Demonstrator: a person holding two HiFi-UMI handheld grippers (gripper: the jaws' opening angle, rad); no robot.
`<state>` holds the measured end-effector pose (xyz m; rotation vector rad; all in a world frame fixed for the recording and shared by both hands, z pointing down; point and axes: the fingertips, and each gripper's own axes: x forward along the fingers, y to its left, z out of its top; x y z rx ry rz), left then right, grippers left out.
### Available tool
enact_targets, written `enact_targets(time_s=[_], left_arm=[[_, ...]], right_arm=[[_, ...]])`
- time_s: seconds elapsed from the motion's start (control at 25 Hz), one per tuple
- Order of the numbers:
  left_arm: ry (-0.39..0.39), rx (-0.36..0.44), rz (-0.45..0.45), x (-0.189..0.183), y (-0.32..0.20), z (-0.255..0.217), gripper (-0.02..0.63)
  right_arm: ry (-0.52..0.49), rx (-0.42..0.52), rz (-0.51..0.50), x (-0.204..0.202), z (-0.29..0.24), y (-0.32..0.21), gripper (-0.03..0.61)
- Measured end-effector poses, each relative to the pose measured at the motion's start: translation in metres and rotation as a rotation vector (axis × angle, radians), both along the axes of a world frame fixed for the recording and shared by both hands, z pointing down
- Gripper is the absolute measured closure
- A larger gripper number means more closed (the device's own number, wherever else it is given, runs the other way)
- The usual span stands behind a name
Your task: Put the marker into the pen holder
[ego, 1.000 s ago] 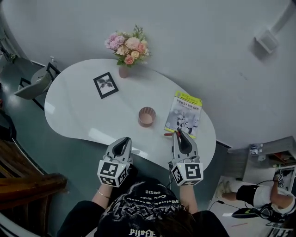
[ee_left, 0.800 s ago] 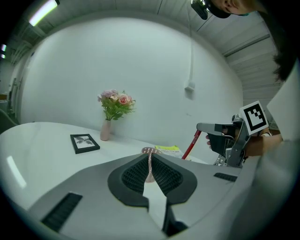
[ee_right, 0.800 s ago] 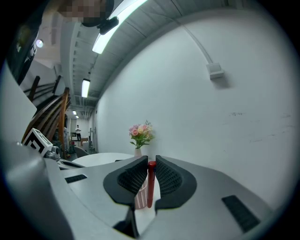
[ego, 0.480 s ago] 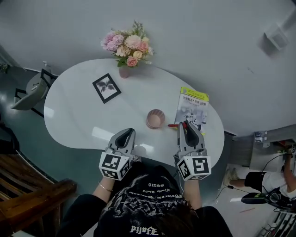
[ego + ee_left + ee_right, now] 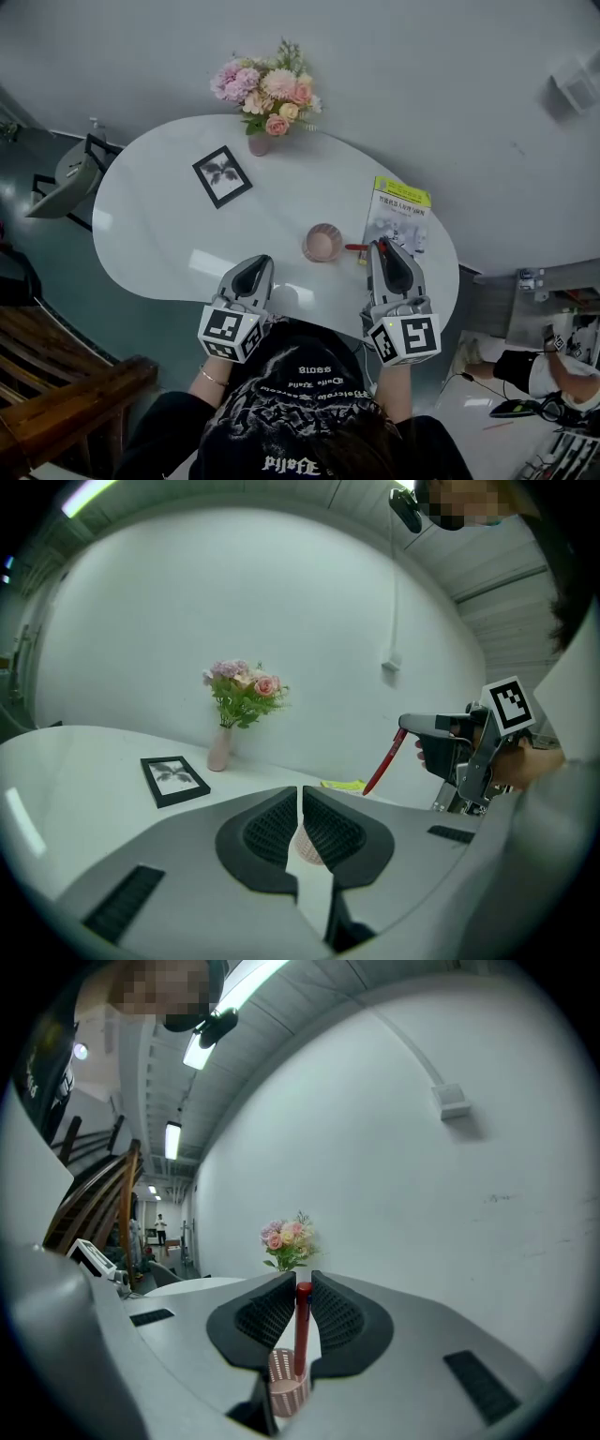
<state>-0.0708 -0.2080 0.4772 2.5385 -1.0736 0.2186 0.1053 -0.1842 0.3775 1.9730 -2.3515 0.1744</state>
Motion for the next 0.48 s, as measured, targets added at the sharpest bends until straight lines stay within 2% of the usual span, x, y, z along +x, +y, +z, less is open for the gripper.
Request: enact_targets(time_s=[0.48], left_arm=[[-0.029,0.008,-0.082,-0.006,-0.001,-0.004,0.578]], right_arm=[[-0.038,-0.003,-0.128,-0.020,-0.001,-0.025,0.504]])
